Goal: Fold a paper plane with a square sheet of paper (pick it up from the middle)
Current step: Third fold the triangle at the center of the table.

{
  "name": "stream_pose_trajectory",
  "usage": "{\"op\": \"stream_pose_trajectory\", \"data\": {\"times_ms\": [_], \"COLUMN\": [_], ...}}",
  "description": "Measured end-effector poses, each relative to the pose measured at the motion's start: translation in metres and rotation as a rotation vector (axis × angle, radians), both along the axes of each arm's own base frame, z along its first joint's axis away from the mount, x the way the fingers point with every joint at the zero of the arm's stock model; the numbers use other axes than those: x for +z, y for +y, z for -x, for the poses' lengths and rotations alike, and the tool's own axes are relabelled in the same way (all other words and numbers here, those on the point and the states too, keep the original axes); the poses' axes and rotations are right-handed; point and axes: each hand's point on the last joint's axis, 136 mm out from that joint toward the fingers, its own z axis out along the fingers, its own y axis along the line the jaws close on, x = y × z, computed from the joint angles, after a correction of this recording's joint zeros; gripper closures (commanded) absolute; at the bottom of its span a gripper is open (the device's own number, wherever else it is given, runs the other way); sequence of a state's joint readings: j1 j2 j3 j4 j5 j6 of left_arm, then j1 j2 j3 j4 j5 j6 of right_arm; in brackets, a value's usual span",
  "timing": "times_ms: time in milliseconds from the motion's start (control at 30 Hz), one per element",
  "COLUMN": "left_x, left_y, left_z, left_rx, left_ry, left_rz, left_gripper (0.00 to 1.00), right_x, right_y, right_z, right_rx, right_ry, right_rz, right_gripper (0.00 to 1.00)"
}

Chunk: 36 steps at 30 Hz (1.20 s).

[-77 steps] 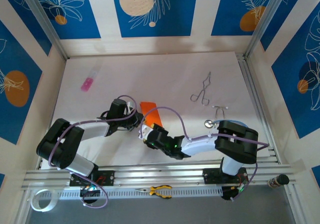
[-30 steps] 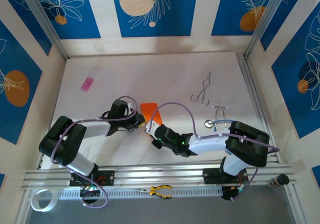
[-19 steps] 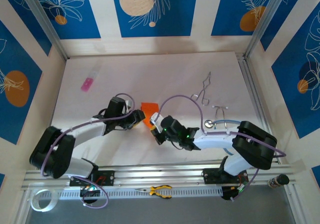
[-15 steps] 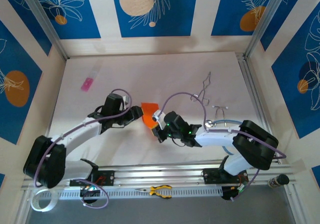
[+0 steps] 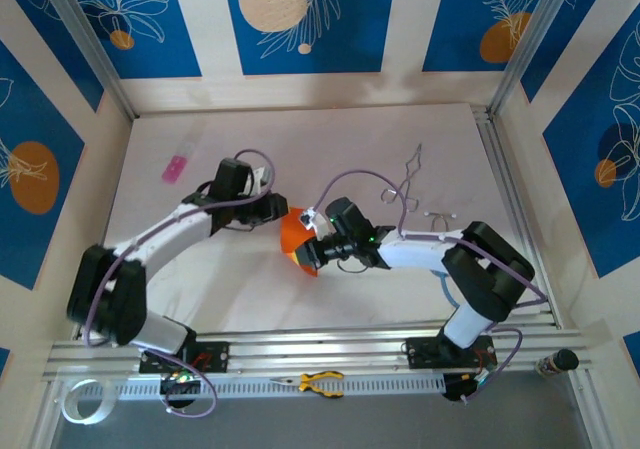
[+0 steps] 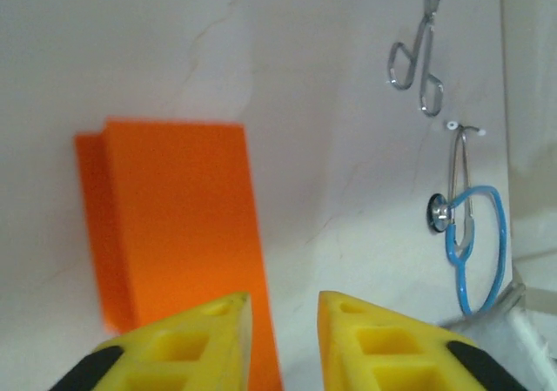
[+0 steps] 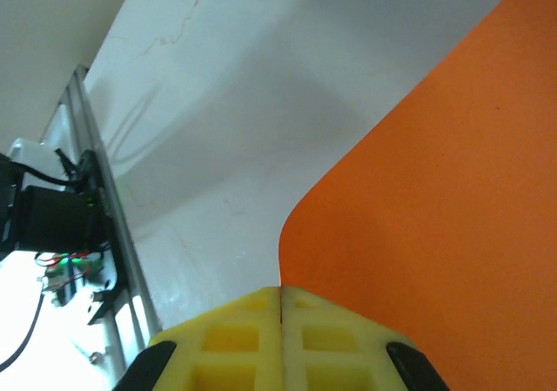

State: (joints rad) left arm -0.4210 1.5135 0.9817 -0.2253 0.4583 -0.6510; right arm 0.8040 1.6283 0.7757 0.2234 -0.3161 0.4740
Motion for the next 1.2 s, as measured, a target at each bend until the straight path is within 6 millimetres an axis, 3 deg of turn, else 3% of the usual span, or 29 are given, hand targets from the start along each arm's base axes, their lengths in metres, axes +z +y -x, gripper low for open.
{"op": "stream_pose_trajectory", "data": {"times_ms": [100,233,400,533,700,967,1200], "left_x": [-0.010,-0.042,-0.083,-0.100,-0.116,-0.116,-0.116], "left_y": [-0.016,-0.029,-0.033,-0.032,-0.029,-0.031,-0.031], "left_z": [-0.018,-0.032,-0.025,-0.020,-0.013,-0.011,-0.011], "left_rx": [-0.049,-0.096,-0.125,-0.145,-0.169,-0.193,-0.198], "left_ry": [0.032,0.092,0.199,0.231,0.256,0.242,0.236], "left_rz": [0.014,0.005,-0.002,-0.020,-0.045,-0.034,-0.034], "left_gripper": [0.86,0.92,0.94,0.95,0.97,0.97,0.97], "right_x": [-0.002,-0.002,-0.003,-0.006,-0.015,-0.036,-0.045], "right_y": [-0.001,-0.001,-0.003,-0.004,-0.007,-0.020,-0.018], "right_z": [0.003,0.007,0.008,0.007,0.005,-0.008,-0.027], "right_rx": [0.011,0.013,0.010,0.006,-0.007,-0.071,-0.088], "right_ry": [0.062,0.108,0.140,0.155,0.171,0.199,0.189], "right_rz": [-0.010,-0.025,-0.032,-0.030,-0.010,0.063,0.110], "right_gripper": [0.99,0.99,0.99,0.99,0.99,0.99,0.99]}}
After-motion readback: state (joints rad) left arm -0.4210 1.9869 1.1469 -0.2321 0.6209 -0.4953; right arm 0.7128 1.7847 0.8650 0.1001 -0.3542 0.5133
